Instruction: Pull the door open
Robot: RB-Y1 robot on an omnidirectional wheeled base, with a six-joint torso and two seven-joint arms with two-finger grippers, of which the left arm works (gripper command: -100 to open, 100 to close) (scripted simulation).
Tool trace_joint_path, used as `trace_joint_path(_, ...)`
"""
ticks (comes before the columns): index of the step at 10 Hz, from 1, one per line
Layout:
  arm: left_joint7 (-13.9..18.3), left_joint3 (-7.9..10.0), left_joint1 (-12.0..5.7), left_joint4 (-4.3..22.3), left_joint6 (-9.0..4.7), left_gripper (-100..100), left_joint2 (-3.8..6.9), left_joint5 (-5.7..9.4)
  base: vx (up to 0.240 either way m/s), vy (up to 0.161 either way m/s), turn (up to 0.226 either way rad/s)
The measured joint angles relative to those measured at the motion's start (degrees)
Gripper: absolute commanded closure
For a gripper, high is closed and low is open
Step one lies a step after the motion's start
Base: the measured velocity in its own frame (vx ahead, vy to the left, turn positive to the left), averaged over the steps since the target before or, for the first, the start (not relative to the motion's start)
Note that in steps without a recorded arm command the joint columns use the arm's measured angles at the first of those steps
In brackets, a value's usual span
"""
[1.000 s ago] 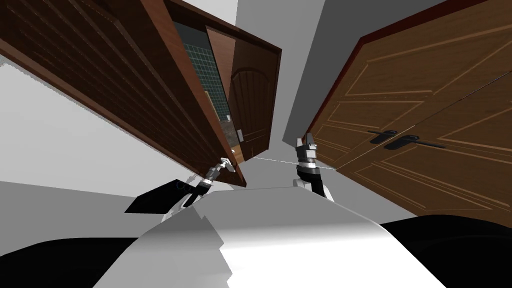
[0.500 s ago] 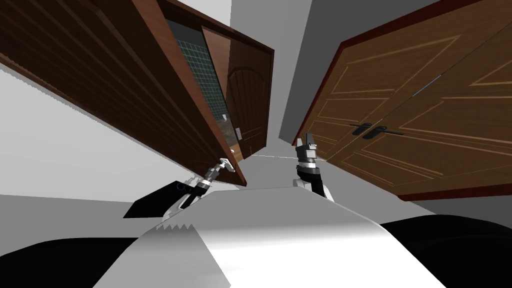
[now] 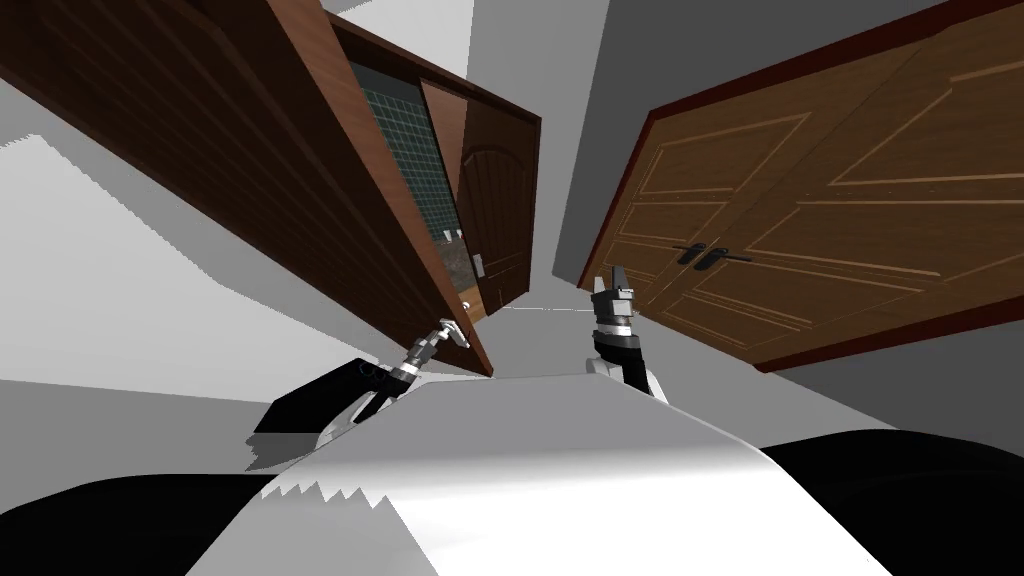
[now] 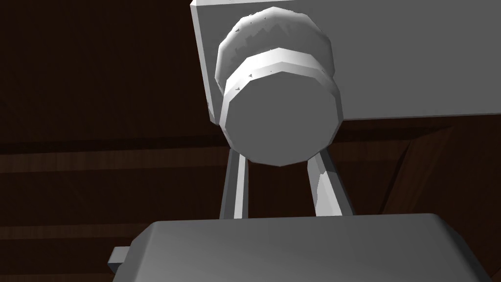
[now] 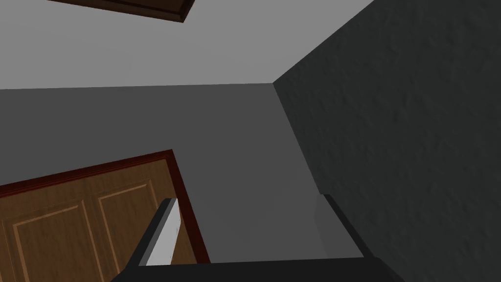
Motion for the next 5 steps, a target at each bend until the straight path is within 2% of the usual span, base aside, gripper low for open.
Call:
trace_joint_path(2,0.3,0.06,0.05,0.7,-0.79,100,0.62,0.07,-0.196,0.098,-0.191)
trace_joint_path(4,0.9,-0.12,-0.07,1.1,-2.28,100,1.34,0.05,-0.216,0.147,-0.167)
trace_joint_path(5,1.0,-0.39,0.27,0.8,-2.55,100,1.59,-0.03,-0.172,0.124,-0.113)
